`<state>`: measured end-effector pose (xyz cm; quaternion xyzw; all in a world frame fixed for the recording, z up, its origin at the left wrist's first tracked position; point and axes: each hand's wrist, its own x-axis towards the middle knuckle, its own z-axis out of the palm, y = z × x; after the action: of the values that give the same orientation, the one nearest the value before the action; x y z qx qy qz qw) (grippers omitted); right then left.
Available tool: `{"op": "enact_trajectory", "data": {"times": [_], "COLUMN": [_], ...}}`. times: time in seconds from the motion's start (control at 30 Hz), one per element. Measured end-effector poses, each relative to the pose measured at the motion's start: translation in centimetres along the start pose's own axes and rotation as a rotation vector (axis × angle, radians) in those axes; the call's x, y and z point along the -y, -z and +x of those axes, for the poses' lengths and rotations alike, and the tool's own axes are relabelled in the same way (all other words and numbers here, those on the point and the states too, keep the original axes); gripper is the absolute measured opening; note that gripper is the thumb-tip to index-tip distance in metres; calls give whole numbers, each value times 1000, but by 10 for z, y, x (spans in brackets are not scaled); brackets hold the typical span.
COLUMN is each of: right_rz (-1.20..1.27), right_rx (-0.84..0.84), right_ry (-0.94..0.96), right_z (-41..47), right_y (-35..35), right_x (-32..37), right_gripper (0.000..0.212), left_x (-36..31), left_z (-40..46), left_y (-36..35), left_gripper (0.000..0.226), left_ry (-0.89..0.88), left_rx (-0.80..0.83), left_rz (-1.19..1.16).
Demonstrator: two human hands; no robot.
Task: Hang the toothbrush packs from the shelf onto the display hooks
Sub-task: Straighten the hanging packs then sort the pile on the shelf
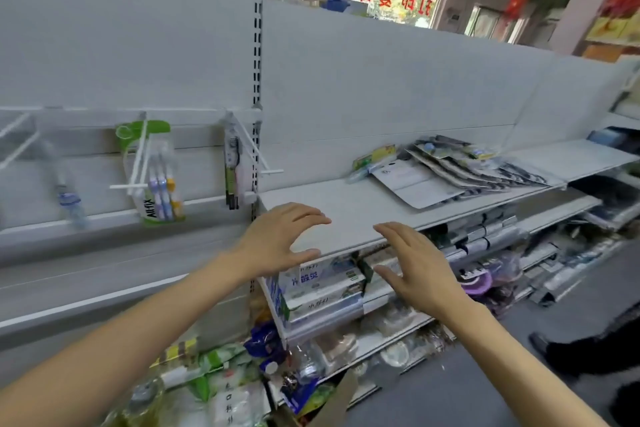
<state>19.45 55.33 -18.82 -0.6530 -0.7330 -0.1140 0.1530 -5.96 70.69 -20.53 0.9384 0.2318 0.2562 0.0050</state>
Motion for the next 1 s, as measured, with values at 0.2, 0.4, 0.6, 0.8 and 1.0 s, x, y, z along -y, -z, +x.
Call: {"op": "enact_trajectory", "data": {"times": [0.2,0.4,0.6,0.8,1.0], "right_rz": [18,-9,-66,-109,-189], "right_rx": [6,104,206,263,84], "right_ry": [-68,-25,68,172,296], "right_z": [19,66,117,138,148], "right_y": [-10,-34,-61,-91,-103], "right_x": [-122,-238,-315,-337,-348], "right_gripper": [61,62,66,66,50], "left_x": [-14,-30,-41,-36,1], "left_z": [90,172,249,297,323], "left_y": [-59,-126,-178,-213,-225], "left_gripper": [50,48,47,50,67], "left_ry": [83,303,555,716,733], "left_rx": [32,66,139,11,-17], "left_rz": [11,-31,-107,-115,33]}}
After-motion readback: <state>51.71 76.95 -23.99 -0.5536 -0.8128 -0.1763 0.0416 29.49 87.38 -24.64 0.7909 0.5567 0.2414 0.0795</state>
